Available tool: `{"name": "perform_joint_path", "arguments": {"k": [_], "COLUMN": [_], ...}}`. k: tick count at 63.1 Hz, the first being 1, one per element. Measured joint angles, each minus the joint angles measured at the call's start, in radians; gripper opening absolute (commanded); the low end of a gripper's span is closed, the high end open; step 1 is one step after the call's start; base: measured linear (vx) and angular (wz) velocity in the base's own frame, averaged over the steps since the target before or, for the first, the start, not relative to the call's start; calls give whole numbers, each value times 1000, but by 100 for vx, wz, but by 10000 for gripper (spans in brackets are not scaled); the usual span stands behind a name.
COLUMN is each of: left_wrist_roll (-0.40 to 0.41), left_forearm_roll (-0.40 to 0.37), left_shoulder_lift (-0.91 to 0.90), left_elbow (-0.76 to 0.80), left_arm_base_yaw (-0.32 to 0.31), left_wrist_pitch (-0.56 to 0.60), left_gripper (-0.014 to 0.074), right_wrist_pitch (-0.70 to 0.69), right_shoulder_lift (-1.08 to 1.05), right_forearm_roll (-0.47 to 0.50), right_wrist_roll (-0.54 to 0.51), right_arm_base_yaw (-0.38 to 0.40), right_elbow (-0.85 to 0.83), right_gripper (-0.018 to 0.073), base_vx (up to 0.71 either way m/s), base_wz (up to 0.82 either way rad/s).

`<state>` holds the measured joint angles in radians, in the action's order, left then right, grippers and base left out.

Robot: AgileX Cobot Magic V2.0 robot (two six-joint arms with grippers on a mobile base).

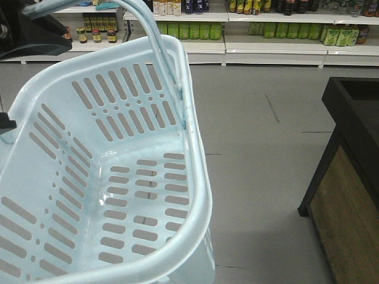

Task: Pick three apples into basket with both arms
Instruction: 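Drive the base along the aisle carrying the basket in the left gripper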

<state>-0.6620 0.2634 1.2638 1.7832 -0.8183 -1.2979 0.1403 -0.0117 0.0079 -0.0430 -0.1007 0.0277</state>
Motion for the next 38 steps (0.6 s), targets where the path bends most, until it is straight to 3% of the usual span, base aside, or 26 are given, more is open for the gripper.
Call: {"name": "perform_joint_path", "arguments": {"k": [38], "left_wrist_roll": [0], "left_forearm_roll": [0], "left_shoulder_lift": [0], "left_elbow": [0], "left_arm_base_yaw": [0], "left_wrist_pitch": [0], "left_gripper": [-6], "right_wrist_pitch": [0], "right_shoulder_lift": [0], "right_forearm_roll": [0], "right_wrist_roll": [0], "right_arm_base_yaw": [0], "right_elbow": [0], "right_gripper": [-8], "base_vx": [9], "base_wz": [1]}}
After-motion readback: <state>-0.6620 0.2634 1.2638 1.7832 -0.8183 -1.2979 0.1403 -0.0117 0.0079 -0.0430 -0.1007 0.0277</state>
